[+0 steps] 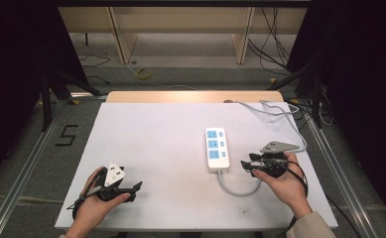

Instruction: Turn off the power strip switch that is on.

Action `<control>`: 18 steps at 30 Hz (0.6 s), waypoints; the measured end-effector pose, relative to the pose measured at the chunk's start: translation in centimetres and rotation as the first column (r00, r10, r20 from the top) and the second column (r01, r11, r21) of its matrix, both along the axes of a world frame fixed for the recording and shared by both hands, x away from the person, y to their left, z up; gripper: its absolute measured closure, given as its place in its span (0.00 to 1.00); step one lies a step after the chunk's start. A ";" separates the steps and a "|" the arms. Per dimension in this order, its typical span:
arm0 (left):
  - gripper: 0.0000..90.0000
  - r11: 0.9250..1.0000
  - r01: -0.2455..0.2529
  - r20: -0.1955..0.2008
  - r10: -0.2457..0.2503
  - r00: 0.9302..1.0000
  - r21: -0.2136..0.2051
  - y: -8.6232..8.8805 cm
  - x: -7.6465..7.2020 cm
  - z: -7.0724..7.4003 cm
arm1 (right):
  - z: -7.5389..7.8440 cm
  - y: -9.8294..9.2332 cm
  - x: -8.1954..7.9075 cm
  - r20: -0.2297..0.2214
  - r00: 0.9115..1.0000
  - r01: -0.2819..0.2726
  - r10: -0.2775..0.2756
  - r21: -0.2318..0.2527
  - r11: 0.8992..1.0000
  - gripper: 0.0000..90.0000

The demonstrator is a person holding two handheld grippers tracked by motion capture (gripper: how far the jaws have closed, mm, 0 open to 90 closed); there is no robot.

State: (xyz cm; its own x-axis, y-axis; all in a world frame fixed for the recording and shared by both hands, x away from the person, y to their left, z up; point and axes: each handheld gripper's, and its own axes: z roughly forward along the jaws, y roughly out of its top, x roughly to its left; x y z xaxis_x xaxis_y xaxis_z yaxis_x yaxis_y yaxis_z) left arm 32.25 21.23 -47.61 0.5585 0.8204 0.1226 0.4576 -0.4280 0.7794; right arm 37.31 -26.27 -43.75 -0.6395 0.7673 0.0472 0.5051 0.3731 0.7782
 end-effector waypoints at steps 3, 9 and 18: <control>0.22 1.000 0.000 0.001 0.000 1.000 0.000 0.0 0.0 0.0 | -0.5 -0.7 -0.9 0.017 1.000 -0.001 0.001 0.017 1.000 0.58; 0.22 1.000 0.002 0.002 -0.002 1.000 0.001 0.0 0.0 0.1 | -1.5 -1.5 -2.5 0.044 0.999 0.001 -0.003 0.045 0.999 0.53; 0.22 1.000 0.002 0.001 -0.002 1.000 -0.004 0.0 0.0 0.0 | -2.1 -1.8 -3.8 0.095 0.995 0.022 -0.029 0.078 0.997 0.47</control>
State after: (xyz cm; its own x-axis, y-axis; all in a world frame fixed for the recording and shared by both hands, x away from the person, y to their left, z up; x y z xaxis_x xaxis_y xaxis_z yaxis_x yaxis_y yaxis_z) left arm 32.24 21.18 -47.57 0.5601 0.8197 0.1200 0.4559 -0.4259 0.7815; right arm 33.53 -28.02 -45.87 -0.6241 0.7800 0.0457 0.4356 0.2987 0.8491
